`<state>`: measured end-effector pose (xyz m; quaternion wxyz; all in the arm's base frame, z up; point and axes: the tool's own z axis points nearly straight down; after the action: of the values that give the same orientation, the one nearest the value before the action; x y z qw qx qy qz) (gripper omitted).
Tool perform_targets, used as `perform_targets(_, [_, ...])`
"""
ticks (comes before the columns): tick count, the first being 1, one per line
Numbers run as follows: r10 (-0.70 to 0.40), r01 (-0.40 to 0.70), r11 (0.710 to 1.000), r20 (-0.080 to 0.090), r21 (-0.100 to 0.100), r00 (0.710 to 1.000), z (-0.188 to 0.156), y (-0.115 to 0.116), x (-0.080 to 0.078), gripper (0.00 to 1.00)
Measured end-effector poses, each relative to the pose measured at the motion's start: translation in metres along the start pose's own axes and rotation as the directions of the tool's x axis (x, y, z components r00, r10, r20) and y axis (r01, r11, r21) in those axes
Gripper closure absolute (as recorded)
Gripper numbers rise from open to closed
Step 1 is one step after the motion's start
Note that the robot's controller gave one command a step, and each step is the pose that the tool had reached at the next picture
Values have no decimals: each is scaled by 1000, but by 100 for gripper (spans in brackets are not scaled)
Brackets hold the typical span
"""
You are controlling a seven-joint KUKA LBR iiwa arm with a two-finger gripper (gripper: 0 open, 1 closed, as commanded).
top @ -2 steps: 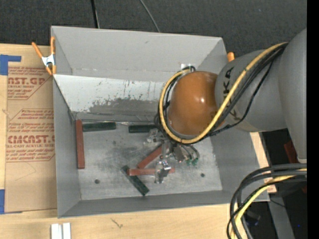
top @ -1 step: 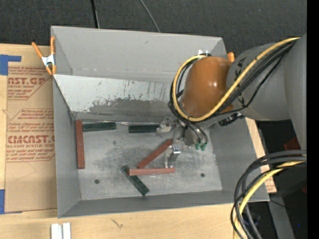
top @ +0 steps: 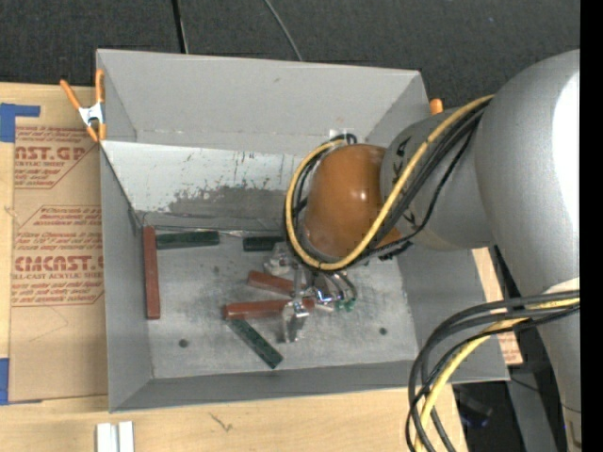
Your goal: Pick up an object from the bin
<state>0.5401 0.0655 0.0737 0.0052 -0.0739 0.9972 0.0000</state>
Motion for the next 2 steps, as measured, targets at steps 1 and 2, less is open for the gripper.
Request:
perform_targets(1, [-64, 64, 998, -2, -9, 998, -3, -12, -9, 100])
perform_targets(2, [-64, 64, 998, -2, -9, 998, -3, -12, -9, 100])
